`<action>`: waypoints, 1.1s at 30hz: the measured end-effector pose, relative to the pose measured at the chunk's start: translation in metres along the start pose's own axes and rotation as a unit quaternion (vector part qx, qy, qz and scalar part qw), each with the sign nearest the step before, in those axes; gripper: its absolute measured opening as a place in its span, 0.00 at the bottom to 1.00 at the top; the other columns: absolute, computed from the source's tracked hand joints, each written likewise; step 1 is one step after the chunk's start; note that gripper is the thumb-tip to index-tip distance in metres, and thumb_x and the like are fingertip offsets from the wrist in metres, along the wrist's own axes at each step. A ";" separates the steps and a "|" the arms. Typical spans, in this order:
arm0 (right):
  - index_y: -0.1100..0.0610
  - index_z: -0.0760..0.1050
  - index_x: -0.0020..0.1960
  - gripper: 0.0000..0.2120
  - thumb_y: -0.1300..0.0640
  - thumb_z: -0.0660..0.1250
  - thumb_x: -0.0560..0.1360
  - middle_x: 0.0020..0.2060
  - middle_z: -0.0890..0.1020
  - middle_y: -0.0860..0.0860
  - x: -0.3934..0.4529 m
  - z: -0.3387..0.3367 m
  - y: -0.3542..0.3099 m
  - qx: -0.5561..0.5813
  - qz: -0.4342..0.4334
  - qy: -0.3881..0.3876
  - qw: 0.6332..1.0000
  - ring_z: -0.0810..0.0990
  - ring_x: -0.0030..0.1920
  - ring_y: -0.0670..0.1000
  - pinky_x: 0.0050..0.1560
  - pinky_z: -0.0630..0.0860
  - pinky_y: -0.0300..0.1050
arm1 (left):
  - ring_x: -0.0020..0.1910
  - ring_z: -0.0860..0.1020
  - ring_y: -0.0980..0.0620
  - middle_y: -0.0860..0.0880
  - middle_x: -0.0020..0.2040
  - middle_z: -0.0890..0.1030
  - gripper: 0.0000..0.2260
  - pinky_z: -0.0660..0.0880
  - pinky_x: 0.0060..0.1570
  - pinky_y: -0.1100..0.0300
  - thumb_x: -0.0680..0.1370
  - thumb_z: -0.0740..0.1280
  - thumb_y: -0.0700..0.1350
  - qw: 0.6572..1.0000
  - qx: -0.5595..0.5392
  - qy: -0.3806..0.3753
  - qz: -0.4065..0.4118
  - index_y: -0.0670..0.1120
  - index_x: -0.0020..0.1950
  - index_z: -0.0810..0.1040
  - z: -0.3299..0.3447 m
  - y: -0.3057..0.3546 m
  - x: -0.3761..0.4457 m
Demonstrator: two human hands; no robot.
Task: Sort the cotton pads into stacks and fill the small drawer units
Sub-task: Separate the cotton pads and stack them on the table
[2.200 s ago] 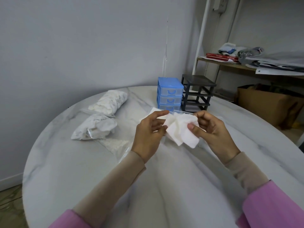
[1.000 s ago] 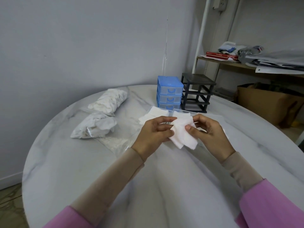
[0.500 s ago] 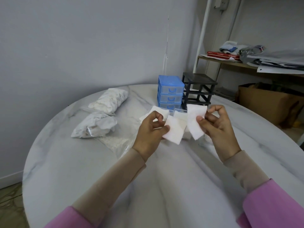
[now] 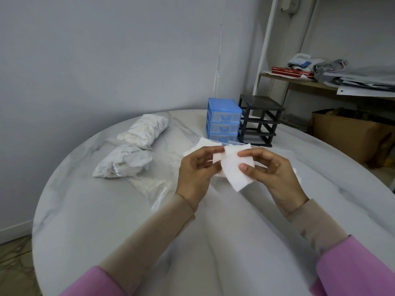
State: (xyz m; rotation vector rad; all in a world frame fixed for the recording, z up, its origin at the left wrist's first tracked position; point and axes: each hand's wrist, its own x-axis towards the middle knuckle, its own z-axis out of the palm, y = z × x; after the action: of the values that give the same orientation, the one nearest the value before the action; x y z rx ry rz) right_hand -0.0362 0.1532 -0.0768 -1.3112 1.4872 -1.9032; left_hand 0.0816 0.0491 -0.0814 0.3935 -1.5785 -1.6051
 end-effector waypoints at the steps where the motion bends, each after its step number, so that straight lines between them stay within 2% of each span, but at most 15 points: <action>1: 0.58 0.79 0.46 0.10 0.66 0.70 0.66 0.41 0.84 0.44 -0.001 0.001 0.000 0.005 0.007 -0.004 1.000 0.81 0.40 0.47 0.43 0.78 0.36 | 0.42 0.80 0.54 0.45 0.48 0.82 0.14 0.76 0.41 0.66 0.72 0.66 0.27 1.000 -0.006 -0.001 0.003 0.45 0.50 0.80 0.000 0.001 -0.001; 4: 0.58 0.79 0.48 0.12 0.68 0.70 0.66 0.43 0.83 0.47 -0.002 0.004 0.002 0.010 0.020 -0.008 1.000 0.82 0.39 0.48 0.41 0.78 0.35 | 0.44 0.81 0.52 0.42 0.50 0.81 0.17 0.77 0.40 0.65 0.72 0.63 0.25 1.000 -0.021 -0.009 0.000 0.43 0.54 0.78 0.001 0.003 -0.001; 8: 0.56 0.79 0.49 0.13 0.68 0.70 0.66 0.47 0.82 0.49 -0.003 0.006 0.003 0.003 0.027 -0.010 1.000 0.83 0.37 0.49 0.39 0.78 0.37 | 0.42 0.81 0.53 0.41 0.51 0.80 0.25 0.79 0.41 0.62 0.74 0.61 0.25 0.998 -0.061 -0.007 -0.034 0.48 0.64 0.72 0.001 0.002 -0.001; 10: 0.56 0.79 0.49 0.14 0.69 0.70 0.67 0.49 0.81 0.49 -0.002 0.006 0.004 -0.008 0.025 -0.011 1.000 0.83 0.38 0.48 0.37 0.78 0.37 | 0.43 0.81 0.52 0.43 0.50 0.81 0.24 0.79 0.42 0.62 0.74 0.60 0.26 0.996 -0.070 -0.009 -0.049 0.47 0.65 0.71 0.001 0.002 -0.001; 15: 0.55 0.78 0.49 0.14 0.71 0.69 0.69 0.47 0.81 0.48 -0.002 0.005 0.002 -0.021 0.008 -0.011 1.000 0.80 0.33 0.44 0.32 0.74 0.33 | 0.42 0.81 0.55 0.43 0.49 0.81 0.14 0.79 0.42 0.64 0.76 0.61 0.30 0.995 -0.068 -0.020 -0.067 0.37 0.61 0.75 0.004 0.003 0.000; 18: 0.56 0.78 0.49 0.14 0.72 0.69 0.69 0.47 0.81 0.48 -0.002 0.005 0.000 -0.011 0.004 -0.013 1.000 0.80 0.34 0.42 0.32 0.73 0.31 | 0.45 0.81 0.52 0.42 0.51 0.81 0.12 0.79 0.41 0.64 0.78 0.61 0.33 0.994 -0.070 -0.010 -0.080 0.36 0.60 0.76 0.005 0.002 0.000; 20: 0.55 0.78 0.48 0.14 0.71 0.69 0.69 0.47 0.81 0.48 -0.002 0.005 0.001 -0.008 0.003 -0.017 1.000 0.81 0.37 0.43 0.33 0.73 0.31 | 0.44 0.80 0.51 0.43 0.51 0.81 0.11 0.78 0.39 0.64 0.78 0.60 0.35 0.993 -0.078 0.000 -0.093 0.37 0.58 0.77 0.005 0.003 0.000; 24: 0.54 0.80 0.48 0.14 0.70 0.70 0.68 0.45 0.83 0.45 -0.002 0.004 0.005 -0.012 0.000 -0.022 1.000 0.82 0.46 0.50 0.40 0.78 0.36 | 0.40 0.81 0.53 0.48 0.45 0.82 0.09 0.77 0.36 0.65 0.79 0.59 0.38 0.989 -0.098 0.005 -0.111 0.43 0.49 0.79 0.006 0.006 0.000; 33: 0.55 0.79 0.48 0.14 0.70 0.70 0.68 0.45 0.83 0.45 -0.001 0.005 0.005 -0.006 -0.008 -0.026 1.000 0.81 0.49 0.51 0.43 0.78 0.37 | 0.42 0.82 0.52 0.48 0.44 0.83 0.07 0.79 0.40 0.61 0.77 0.64 0.44 0.987 -0.111 0.002 -0.115 0.44 0.46 0.80 0.007 0.010 -0.002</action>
State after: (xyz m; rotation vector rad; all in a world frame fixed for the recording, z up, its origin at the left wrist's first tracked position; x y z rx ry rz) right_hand -0.0327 0.1496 -0.0820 -1.3718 1.4692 -1.8573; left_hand 0.0814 0.0570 -0.0713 0.4696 -1.3713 -1.9325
